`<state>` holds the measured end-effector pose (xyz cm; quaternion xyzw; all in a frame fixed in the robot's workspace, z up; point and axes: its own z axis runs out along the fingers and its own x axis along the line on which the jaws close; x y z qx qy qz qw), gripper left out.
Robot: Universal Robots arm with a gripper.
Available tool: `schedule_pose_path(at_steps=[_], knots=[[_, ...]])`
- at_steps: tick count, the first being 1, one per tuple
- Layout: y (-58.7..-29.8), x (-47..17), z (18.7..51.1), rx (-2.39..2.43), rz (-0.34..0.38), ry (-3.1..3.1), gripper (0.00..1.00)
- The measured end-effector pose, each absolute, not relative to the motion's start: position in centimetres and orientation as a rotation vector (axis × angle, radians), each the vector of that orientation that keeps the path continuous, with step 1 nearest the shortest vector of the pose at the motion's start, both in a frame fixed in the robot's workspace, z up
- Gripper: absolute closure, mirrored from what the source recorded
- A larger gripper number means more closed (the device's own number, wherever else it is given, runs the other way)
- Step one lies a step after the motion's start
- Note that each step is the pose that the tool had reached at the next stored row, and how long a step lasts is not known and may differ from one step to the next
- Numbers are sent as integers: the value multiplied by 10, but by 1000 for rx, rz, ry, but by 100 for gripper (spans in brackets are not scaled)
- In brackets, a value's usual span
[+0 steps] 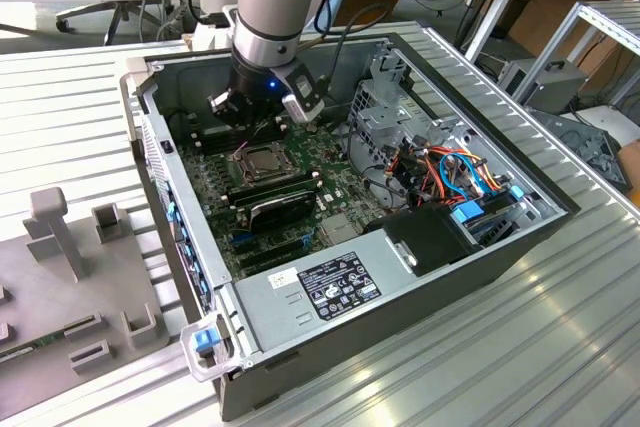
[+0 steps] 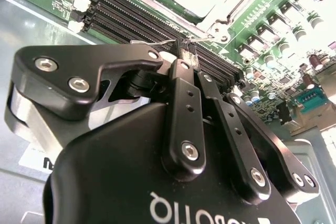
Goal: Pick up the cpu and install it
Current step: 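Install the first cpu locking lever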
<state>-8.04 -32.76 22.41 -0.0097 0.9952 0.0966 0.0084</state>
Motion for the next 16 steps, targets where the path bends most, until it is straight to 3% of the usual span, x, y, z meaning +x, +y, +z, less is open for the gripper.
schedule_pose_path(at_steps=[16], knots=[[-328,-72,220,-30,303,3116,89]])
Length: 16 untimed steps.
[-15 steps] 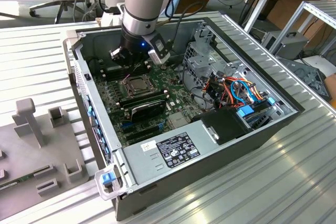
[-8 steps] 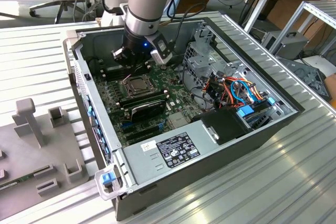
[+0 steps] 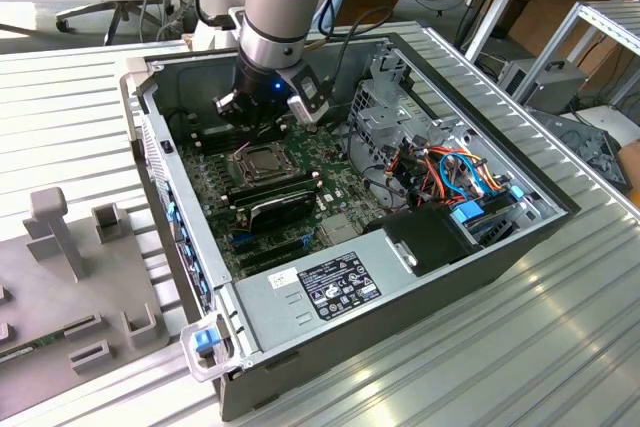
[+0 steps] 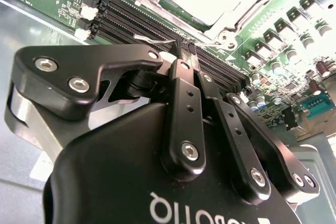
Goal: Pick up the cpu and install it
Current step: 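Install the first cpu locking lever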
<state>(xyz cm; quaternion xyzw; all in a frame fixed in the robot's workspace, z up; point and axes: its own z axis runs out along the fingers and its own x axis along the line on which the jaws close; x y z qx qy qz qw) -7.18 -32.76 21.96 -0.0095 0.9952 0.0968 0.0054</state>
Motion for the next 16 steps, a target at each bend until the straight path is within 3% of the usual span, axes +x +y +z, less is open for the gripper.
schedule_pose_path(at_steps=[16], knots=[[-324,-63,214,-30,303,3116,89]])
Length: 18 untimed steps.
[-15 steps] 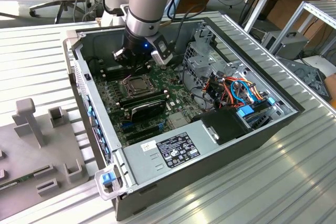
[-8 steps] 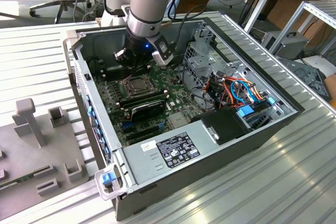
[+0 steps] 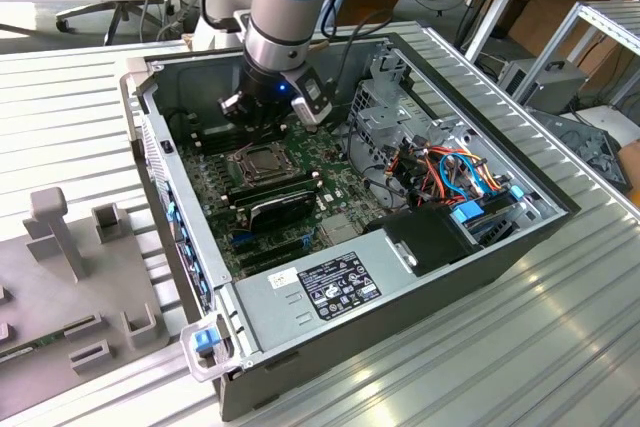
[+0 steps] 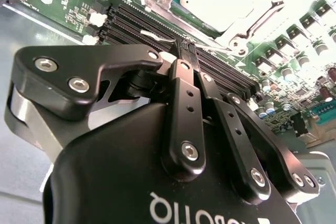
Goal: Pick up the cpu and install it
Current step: 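Install the first cpu locking lever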
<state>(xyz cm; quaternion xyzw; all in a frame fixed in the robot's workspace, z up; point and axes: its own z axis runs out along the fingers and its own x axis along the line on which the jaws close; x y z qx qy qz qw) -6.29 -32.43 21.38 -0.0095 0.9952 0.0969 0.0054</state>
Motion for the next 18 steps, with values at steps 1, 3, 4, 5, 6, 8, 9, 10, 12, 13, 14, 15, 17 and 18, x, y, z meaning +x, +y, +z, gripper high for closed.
schedule_pose_path(at_steps=[1,3,4,5,6,8,9,10,12,13,14,15,17,18], knots=[[-324,-62,214,-30,303,3116,89],[-324,-61,213,-30,303,3116,89],[-324,-60,213,-30,303,3116,89],[-324,-60,213,-30,303,3116,89],[-324,-60,213,-30,303,3116,89],[-324,-59,213,-30,303,3116,89],[-324,-59,212,-30,303,3116,89],[-324,-59,212,-30,303,3116,89],[-324,-58,211,-30,303,3116,89],[-324,-58,211,-30,303,3116,89],[-324,-57,210,-30,303,3116,89],[-324,-57,210,-30,303,3116,89],[-324,-56,209,-30,303,3116,89],[-324,-55,208,-30,303,3116,89]])
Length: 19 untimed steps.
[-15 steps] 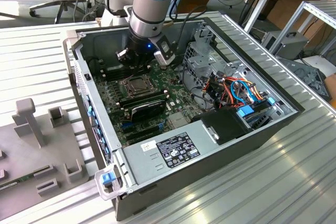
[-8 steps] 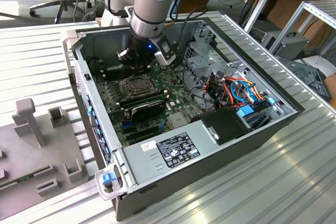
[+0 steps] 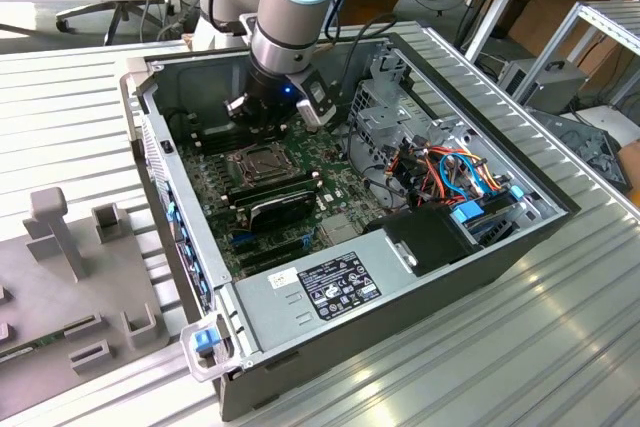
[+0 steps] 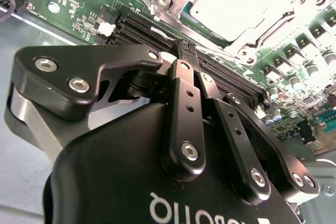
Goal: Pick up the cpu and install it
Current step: 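Install the first cpu locking lever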
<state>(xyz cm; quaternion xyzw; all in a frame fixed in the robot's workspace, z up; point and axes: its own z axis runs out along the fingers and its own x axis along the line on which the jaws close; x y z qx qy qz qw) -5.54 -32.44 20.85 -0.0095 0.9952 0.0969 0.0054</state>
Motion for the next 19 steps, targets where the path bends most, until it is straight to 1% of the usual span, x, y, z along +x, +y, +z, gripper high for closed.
schedule_pose_path(at_steps=[19], knots=[[-324,-50,204,-30,290,3117,89]])
